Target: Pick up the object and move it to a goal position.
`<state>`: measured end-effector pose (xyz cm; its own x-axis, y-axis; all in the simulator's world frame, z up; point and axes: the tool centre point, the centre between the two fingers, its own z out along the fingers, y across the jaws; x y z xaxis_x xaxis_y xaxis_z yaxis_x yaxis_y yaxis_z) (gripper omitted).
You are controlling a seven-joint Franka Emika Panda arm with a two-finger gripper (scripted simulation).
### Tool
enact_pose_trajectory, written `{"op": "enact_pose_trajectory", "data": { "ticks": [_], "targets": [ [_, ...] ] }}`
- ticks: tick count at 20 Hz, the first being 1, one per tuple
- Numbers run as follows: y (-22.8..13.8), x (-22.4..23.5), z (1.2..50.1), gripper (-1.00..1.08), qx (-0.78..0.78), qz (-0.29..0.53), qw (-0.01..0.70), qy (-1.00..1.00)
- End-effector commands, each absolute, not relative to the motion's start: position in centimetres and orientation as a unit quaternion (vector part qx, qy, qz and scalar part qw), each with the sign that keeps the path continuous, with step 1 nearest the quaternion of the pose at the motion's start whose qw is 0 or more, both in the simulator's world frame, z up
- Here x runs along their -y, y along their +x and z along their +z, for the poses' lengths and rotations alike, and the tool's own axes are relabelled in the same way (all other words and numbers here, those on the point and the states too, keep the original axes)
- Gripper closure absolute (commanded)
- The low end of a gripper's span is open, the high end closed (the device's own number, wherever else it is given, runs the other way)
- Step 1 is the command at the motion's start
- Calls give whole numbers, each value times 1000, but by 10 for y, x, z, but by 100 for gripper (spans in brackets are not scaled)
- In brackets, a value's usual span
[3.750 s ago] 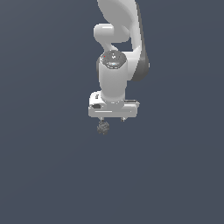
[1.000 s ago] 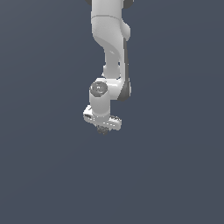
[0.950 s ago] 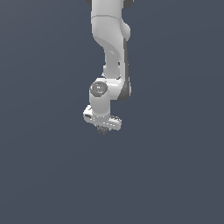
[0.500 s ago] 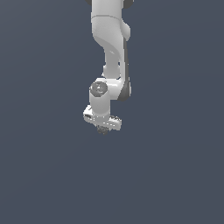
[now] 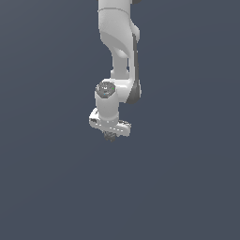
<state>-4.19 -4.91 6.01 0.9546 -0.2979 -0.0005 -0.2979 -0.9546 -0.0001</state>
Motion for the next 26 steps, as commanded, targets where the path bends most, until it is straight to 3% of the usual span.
{"op": "enact_pose_trajectory", "data": {
  "ticks": [1, 26],
  "targets": [
    [-45, 48, 72, 108, -151, 0, 0, -989],
    [-114, 34, 288, 108, -151, 0, 0, -989]
  ]
}}
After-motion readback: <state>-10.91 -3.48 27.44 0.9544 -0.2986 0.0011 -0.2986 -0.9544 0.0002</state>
